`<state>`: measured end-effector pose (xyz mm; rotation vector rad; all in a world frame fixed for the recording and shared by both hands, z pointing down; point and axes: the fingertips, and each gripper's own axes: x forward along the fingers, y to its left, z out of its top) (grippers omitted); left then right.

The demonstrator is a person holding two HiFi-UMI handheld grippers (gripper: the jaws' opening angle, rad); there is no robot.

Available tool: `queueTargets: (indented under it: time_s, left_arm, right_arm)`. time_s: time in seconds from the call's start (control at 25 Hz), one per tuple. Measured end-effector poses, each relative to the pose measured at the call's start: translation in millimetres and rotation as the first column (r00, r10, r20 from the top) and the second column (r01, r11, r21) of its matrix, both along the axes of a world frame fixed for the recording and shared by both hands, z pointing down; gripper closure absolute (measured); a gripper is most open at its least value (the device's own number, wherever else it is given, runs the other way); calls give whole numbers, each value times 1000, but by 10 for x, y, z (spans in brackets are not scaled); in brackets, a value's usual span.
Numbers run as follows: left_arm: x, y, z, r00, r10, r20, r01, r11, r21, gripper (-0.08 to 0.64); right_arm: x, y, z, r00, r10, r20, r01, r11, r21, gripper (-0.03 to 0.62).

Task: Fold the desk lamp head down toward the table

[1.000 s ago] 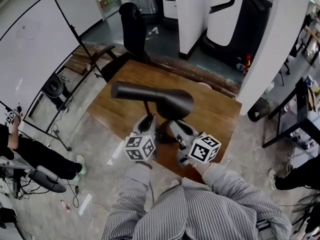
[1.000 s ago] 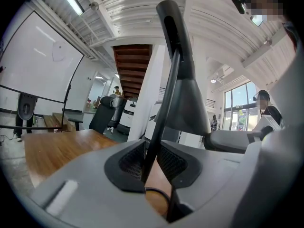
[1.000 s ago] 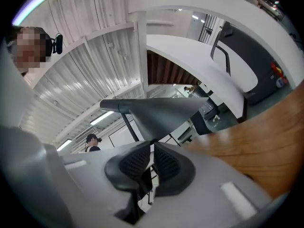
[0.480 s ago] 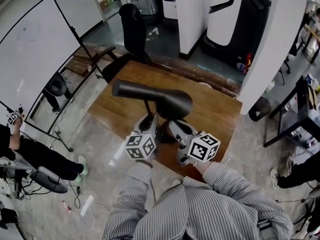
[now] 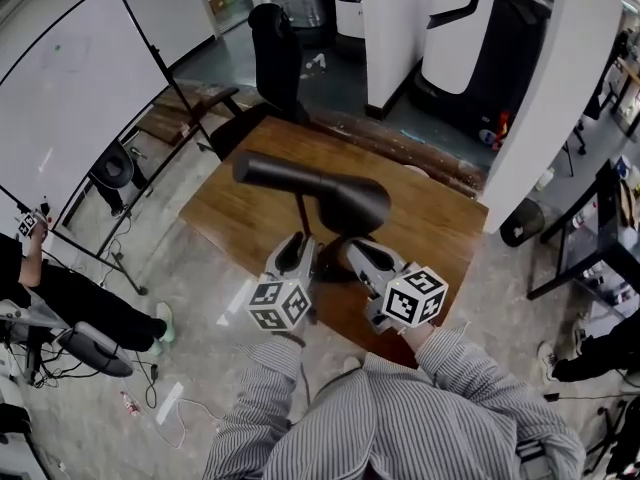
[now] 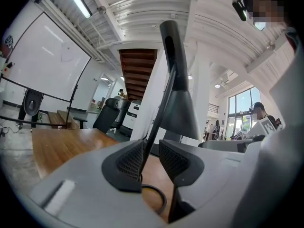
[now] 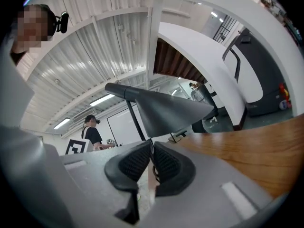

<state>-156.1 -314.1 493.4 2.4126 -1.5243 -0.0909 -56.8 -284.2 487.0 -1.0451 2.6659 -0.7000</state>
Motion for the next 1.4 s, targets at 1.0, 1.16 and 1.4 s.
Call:
queueTargets:
  time_s: [1.0,1.16,1.4]
  left_arm:
    - [456,1231,652,995,85,-52,-94,977,-192,555]
    - [453,1230,673,995,80,-64,-91,976,-197,555]
    - [458,1218,676,996,75,-52,-84,978,-191,555]
  right_arm:
    - [-246,924,771,929,-165,-331,147,986,-78,592]
    - [-239,914,756,929,-158,-333,145,987,-66,592]
    - [-196,876,762,932,-145,-332,133,989,-58,592]
